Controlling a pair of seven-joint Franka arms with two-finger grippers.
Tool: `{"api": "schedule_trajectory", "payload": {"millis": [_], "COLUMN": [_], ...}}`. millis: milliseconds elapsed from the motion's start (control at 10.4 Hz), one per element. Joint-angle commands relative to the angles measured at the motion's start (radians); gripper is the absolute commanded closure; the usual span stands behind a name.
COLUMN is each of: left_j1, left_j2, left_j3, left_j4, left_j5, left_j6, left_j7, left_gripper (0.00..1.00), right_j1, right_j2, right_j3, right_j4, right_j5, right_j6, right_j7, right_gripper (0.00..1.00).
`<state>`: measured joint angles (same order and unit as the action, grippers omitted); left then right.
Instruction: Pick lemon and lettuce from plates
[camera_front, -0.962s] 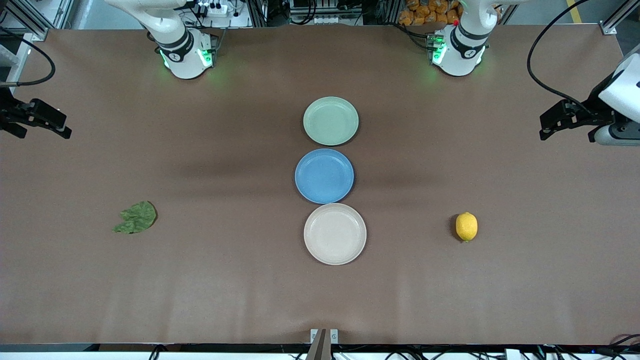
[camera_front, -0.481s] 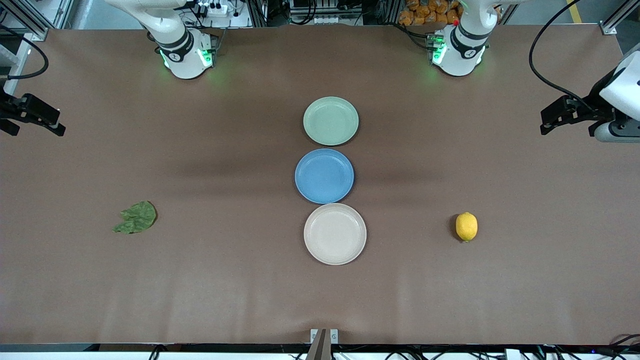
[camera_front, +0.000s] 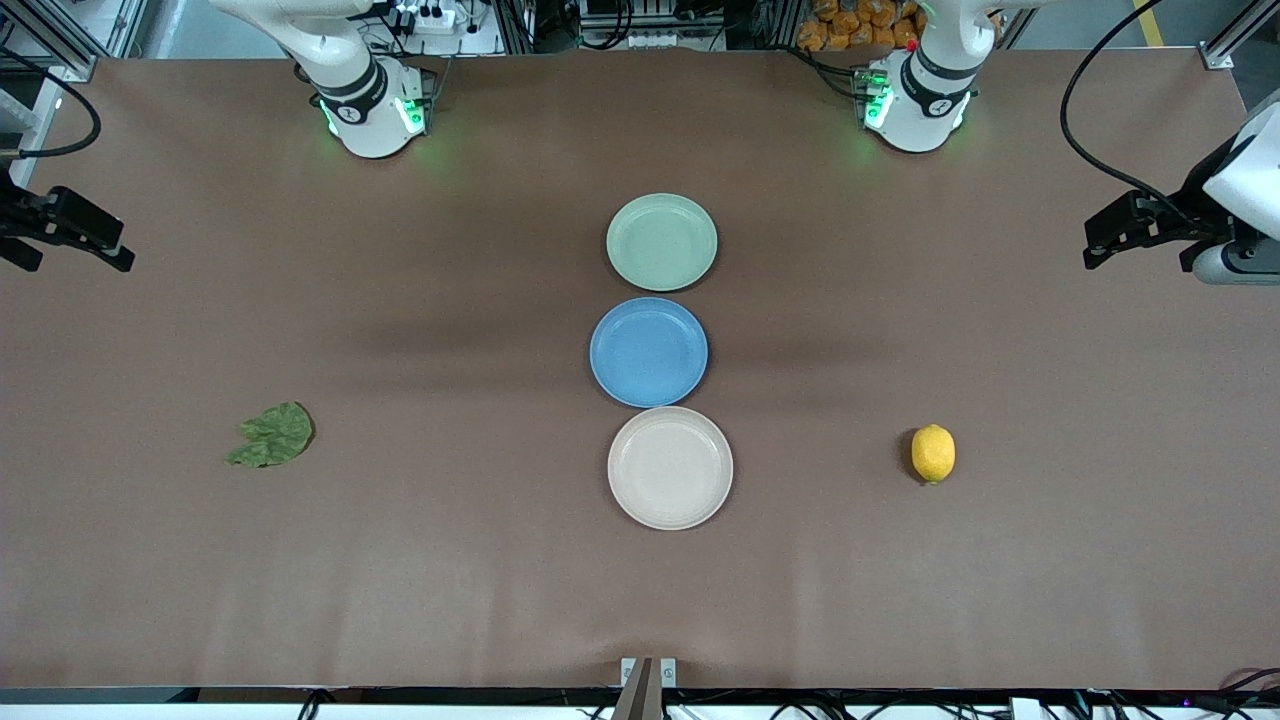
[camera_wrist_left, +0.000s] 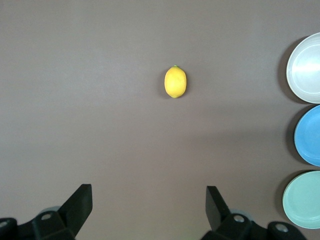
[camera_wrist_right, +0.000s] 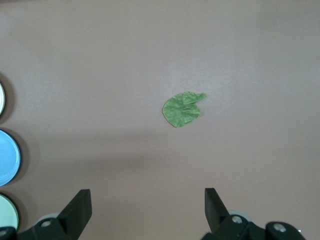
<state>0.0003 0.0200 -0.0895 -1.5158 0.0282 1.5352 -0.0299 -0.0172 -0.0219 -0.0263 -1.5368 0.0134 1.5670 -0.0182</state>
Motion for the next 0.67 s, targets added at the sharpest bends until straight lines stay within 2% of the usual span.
{"api": "schedule_trajectory", "payload": {"millis": [0,577], "left_j1": [0.015,0.017], "left_j2": [-0.002,0.006], "left_j3": [-0.01,-0.006], "left_j4": [0.011,0.009], "left_j5": [-0.021,-0.021], "left_j6": [-0.018,-0.018], "left_j7": [0.022,0.024], "left_gripper": [0.0,0.0], "right_j1": [0.011,0.013], "right_j2": [0.01,0.013], "right_j3": [-0.011,-0.011], "right_j4": [0.027,0.033], "right_j5": [0.005,0.003], "right_j6": [-0.021,-0.025], "right_j7": [0.003,0.001], "right_gripper": [0.0,0.0]}}
